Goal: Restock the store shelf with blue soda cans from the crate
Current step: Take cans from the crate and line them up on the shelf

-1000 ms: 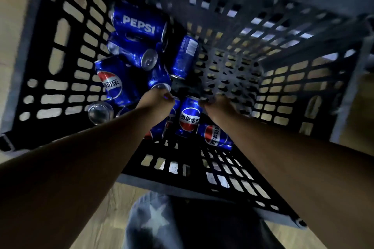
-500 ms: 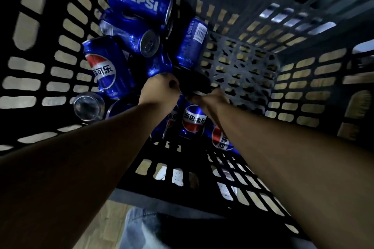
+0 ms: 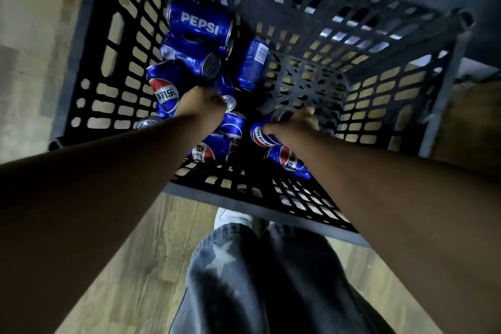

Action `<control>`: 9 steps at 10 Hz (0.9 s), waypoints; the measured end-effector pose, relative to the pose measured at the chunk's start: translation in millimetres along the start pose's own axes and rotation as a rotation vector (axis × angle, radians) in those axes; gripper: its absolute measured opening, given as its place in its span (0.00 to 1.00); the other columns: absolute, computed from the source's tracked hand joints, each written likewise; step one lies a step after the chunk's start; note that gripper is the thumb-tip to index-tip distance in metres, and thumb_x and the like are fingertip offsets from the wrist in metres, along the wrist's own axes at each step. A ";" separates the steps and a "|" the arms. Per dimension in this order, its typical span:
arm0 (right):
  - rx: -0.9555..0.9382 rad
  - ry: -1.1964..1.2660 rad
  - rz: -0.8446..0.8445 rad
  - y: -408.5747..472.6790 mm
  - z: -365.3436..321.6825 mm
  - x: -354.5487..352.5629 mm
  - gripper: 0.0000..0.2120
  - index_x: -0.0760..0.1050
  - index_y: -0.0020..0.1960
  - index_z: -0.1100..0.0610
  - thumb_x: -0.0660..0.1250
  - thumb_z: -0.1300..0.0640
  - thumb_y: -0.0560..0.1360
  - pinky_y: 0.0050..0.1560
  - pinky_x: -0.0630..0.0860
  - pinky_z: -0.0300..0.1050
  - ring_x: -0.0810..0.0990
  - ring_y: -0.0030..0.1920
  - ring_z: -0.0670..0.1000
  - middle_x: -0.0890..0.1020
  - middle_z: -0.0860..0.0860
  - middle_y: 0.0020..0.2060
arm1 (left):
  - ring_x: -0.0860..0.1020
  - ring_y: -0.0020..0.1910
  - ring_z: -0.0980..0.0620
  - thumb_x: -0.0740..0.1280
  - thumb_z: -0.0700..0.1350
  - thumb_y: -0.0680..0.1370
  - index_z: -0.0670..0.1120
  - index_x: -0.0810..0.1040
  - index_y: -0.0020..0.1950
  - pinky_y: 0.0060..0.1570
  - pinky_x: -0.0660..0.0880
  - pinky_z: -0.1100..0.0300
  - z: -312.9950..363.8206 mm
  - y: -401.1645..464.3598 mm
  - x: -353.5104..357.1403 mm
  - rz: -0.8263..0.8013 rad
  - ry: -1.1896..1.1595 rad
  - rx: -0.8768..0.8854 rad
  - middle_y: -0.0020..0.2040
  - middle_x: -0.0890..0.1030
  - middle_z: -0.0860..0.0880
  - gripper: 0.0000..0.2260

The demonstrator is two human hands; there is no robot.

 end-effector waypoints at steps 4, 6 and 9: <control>0.041 0.108 0.102 -125.4 -13.4 -100.5 0.51 0.53 0.75 0.59 0.76 0.42 0.63 0.61 0.74 0.54 0.72 0.64 0.60 0.67 0.57 0.69 | 0.72 0.31 0.54 0.62 0.38 0.78 0.48 0.69 0.34 0.29 0.70 0.64 52.1 -101.5 -74.0 -0.014 -0.061 -0.100 0.42 0.77 0.44 0.14; -0.042 0.180 0.120 -220.1 -36.5 -159.9 0.51 0.54 0.74 0.62 0.76 0.42 0.63 0.63 0.72 0.47 0.72 0.64 0.57 0.69 0.58 0.68 | 0.75 0.35 0.50 0.60 0.40 0.80 0.45 0.71 0.39 0.33 0.70 0.62 124.4 -167.0 -115.1 -0.097 -0.033 -0.111 0.57 0.79 0.39 0.10; -0.226 0.373 0.131 -344.2 -84.8 -238.1 0.35 0.61 0.59 0.58 0.77 0.47 0.63 0.52 0.78 0.48 0.78 0.51 0.54 0.75 0.53 0.51 | 0.74 0.17 0.61 0.55 0.41 0.81 0.43 0.73 0.43 0.33 0.69 0.62 228.9 -240.4 -182.6 0.004 -0.184 -0.031 0.29 0.78 0.49 0.11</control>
Point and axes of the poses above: each hand's wrist, its own y-axis towards the middle knuckle, its own x-axis out of the palm, z = x × y, the point moved 8 cm from there along y, towards the middle knuckle
